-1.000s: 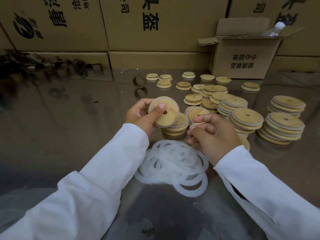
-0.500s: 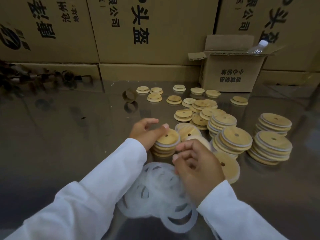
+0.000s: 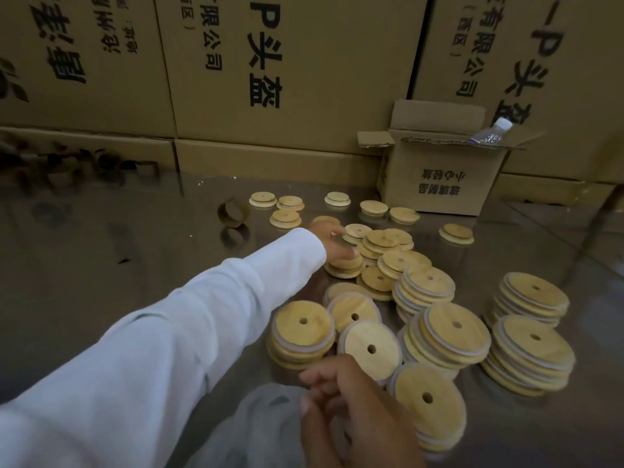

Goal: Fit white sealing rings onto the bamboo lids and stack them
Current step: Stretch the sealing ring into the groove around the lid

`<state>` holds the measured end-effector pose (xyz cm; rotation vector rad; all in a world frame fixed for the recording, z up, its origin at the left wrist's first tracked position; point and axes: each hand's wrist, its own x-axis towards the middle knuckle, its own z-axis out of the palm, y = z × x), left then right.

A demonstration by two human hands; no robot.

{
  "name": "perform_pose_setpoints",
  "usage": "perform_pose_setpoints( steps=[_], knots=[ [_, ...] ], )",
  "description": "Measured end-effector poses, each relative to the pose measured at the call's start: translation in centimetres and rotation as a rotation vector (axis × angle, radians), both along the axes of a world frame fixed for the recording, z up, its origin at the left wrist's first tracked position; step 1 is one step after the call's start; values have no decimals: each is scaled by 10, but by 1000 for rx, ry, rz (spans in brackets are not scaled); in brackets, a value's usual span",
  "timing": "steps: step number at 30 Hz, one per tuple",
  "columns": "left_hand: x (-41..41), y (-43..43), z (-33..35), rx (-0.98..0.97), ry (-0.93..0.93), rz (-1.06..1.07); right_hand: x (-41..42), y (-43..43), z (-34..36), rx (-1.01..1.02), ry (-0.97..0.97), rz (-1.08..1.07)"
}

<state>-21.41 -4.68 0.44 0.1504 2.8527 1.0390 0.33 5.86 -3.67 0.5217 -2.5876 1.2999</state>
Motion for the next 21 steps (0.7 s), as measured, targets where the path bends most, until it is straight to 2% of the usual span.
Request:
perform_pose_setpoints(
  steps=[4, 9, 11, 15, 18, 21],
  knots=[
    [-9, 4, -6, -289, -82, -155, -2, 0, 0, 26, 12, -1],
    [0, 1, -5, -276, -44, -64, -3, 2, -5, 38, -17, 89],
    [10, -5, 3, -208, 43, 8, -6, 4, -6, -6, -9, 121],
    [51, -17, 31, -27, 412, 63, -12, 9, -5, -91, 44, 102],
    [98, -22, 47, 65, 616, -22, -11, 6, 2, -252, 87, 2],
    [145, -27, 47, 9, 676, -142, -9, 3, 6, -470, 89, -97]
  ],
)
